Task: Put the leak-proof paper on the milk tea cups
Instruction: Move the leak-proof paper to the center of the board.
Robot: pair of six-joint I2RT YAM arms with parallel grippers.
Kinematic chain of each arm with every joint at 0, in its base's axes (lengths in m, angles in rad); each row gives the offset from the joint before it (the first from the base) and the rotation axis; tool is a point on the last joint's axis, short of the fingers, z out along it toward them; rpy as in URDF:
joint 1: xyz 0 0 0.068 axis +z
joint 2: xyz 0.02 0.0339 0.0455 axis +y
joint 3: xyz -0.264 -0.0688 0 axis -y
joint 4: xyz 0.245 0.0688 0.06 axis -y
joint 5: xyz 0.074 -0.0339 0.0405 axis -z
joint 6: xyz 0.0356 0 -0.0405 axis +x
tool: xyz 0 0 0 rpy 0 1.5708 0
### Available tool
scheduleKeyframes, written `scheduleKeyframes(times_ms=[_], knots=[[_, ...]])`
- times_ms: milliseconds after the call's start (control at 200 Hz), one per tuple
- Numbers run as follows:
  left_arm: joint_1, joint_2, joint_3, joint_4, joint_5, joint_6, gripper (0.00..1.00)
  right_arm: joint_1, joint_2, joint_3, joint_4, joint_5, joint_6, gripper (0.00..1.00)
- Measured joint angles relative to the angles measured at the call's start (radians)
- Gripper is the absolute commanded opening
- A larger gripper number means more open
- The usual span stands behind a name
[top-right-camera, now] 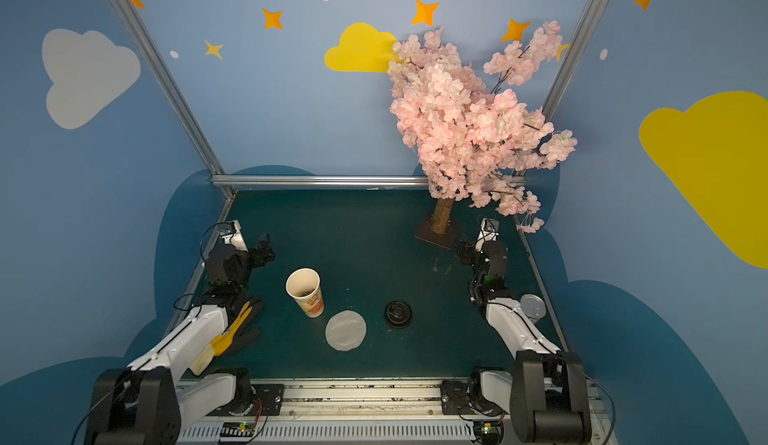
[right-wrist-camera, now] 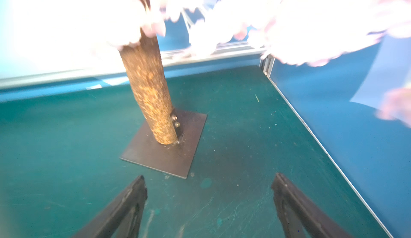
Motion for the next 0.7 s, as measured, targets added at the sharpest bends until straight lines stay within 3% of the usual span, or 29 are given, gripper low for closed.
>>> scheduleKeyframes(times_ms=[135, 265, 491, 701], knots=[[0.005, -0.104, -0.018, -0.159, -0.094, -0.202, 1.0, -0.014, -0.055, 0.014, -0.166, -0.009, 0.13, 0.88], [0.023, -0.206, -0.039, -0.307, -0.085, -0.324, 1.0, -0.033, -0.074, 0.069, -0.329, -0.143, 0.221, 0.81], [0.025, -0.381, -0.059, -0.549, 0.06, -0.463, 1.0, 0.05, -0.073, 0.126, -0.522, -0.418, 0.317, 0.75], [0.025, -0.519, -0.095, -0.753, 0.213, -0.568, 1.0, 0.194, -0.075, 0.134, -0.635, -0.516, 0.353, 0.73]])
